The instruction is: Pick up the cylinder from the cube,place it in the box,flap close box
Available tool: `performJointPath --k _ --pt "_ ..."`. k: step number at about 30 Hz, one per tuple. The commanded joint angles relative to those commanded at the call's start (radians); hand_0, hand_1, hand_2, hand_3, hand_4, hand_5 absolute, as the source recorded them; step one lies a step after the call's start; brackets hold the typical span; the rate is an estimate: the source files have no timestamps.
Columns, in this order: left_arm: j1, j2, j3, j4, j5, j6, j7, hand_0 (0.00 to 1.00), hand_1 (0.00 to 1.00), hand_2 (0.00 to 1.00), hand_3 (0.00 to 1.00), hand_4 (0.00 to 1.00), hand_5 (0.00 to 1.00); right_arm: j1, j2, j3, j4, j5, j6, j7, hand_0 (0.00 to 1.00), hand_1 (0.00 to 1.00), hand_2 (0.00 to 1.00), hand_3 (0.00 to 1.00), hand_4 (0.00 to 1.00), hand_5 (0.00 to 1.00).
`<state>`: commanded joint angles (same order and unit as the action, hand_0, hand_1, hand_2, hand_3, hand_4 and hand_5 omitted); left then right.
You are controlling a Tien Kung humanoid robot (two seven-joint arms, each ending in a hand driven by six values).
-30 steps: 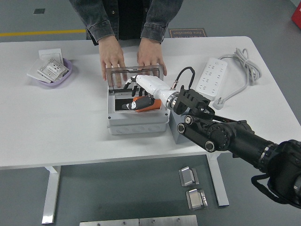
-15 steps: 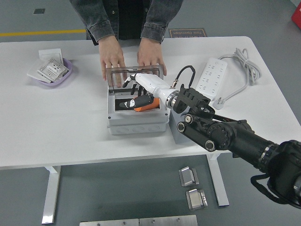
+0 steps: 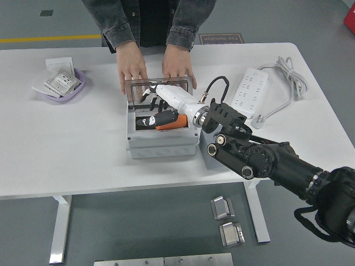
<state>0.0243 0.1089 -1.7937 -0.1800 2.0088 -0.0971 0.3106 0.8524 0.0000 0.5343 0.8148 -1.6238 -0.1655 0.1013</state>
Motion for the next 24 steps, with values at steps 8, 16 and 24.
performJointPath --k 8,16,24 --pt "0.003 -0.004 0.007 0.000 -0.011 0.001 -0.001 0.724 0.744 0.713 0.777 0.734 0.435 -0.020 0.000 0.041 0.059 0.008 0.011 -0.009 0.484 0.485 0.506 0.657 0.921 0.481" --pt "0.017 -0.011 0.011 0.000 -0.030 0.005 -0.003 0.724 0.744 0.711 0.776 0.735 0.436 -0.090 -0.060 0.114 0.225 -0.009 0.051 -0.072 0.663 0.626 0.616 0.640 0.927 0.493" --pt "0.020 -0.011 0.007 0.000 -0.033 0.006 -0.003 0.724 0.744 0.711 0.776 0.735 0.436 -0.041 -0.135 0.244 0.360 -0.008 0.086 -0.112 0.644 0.613 0.607 0.634 0.927 0.511"
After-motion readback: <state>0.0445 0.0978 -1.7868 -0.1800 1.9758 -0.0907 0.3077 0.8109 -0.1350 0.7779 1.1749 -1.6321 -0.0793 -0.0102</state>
